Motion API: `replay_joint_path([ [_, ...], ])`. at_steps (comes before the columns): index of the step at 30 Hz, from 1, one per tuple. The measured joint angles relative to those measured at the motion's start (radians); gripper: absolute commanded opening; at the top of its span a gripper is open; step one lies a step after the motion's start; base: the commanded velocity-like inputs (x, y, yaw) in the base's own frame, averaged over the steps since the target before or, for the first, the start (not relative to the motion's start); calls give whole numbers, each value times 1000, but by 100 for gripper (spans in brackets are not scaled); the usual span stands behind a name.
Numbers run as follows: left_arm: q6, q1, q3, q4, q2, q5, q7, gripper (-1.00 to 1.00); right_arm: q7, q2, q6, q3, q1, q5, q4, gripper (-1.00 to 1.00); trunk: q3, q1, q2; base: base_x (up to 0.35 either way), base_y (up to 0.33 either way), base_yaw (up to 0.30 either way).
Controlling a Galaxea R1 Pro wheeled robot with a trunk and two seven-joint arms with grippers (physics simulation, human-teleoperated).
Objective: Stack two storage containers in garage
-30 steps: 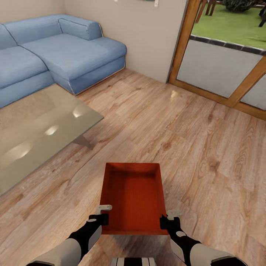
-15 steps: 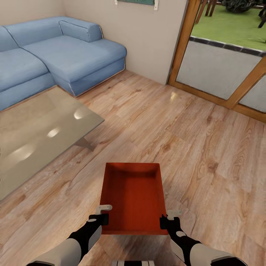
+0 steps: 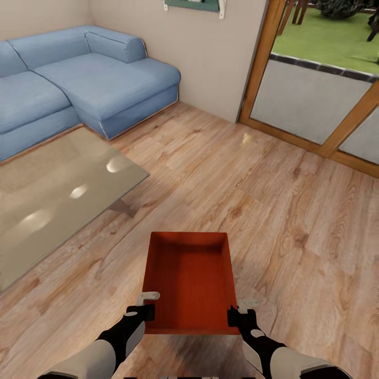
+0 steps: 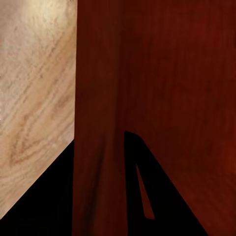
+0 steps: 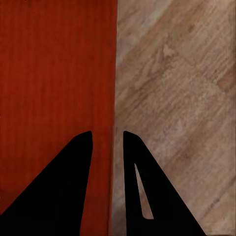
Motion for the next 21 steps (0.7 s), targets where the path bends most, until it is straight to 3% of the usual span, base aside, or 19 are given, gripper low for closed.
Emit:
replay_joint_path([
  [21,0,0,0,0,0,0,0,-100,1,0,0,2,0,1,0,-100,66,-81,147,0,0,0],
])
